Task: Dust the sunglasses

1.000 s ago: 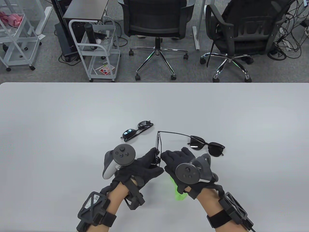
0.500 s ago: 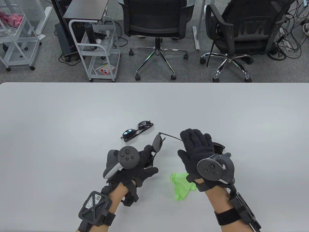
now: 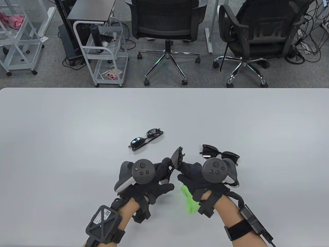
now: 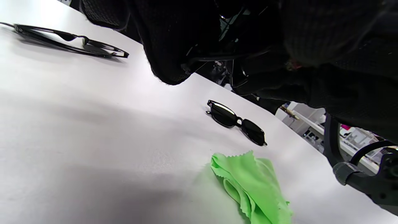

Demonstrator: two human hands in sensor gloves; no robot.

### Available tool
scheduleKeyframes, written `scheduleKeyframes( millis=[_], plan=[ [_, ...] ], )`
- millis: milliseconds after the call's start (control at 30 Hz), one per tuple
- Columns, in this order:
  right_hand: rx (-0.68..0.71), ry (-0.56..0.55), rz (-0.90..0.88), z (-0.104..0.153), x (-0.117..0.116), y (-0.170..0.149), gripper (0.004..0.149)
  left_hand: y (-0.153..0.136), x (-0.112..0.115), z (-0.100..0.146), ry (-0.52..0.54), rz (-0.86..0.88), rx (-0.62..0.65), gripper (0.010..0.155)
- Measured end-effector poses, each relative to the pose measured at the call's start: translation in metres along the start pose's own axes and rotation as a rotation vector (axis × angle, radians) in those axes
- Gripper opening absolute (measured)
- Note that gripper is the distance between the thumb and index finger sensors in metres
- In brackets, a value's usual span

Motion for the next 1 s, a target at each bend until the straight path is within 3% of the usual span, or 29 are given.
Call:
scheduleKeyframes(
  millis=[200,233,367,467,667,900,1000],
  plan=[
    [-0.062,-0.400,0.046,0.021,0.052,-0.005,0.056,-0.004,-0.007,0.001,0.097,-0.277,-0.063,0.089],
    [-0.047,-0.417,0.068,0.023,0.055,-0.003,0.057,-0.003,-0.008,0.001,0.110,-0.320,-0.067,0.089],
    [0.066,-0.321,0.238,0.017,0.041,0.014,0.064,0.016,-0.010,0.006,0.218,-0.511,-0.043,0.096],
    [0.111,-0.257,0.347,0.011,0.025,0.028,0.066,0.029,-0.012,0.010,0.282,-0.529,-0.011,0.102],
    [0.165,-0.239,0.584,0.001,0.005,0.057,0.059,0.051,-0.012,0.019,0.369,-0.580,0.071,0.102],
    [0.033,-0.211,0.435,-0.016,0.009,0.046,0.043,0.042,-0.015,0.015,0.346,-0.588,0.023,0.104],
    [-0.053,-0.169,0.458,-0.032,0.012,0.030,0.042,0.023,-0.031,0.016,0.326,-0.558,-0.055,0.106]
  ],
)
Point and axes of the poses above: the tracker on the back of each hand, its own y axis roughly to the thumb side, its own z axis roughly from the fingertips to the wrist, x = y × z, the point moved 5 cm from there along -z, roughly from the wrist to the fingertips, and after that the axes turned 2 degrees about -x, right-handed, at the moved point
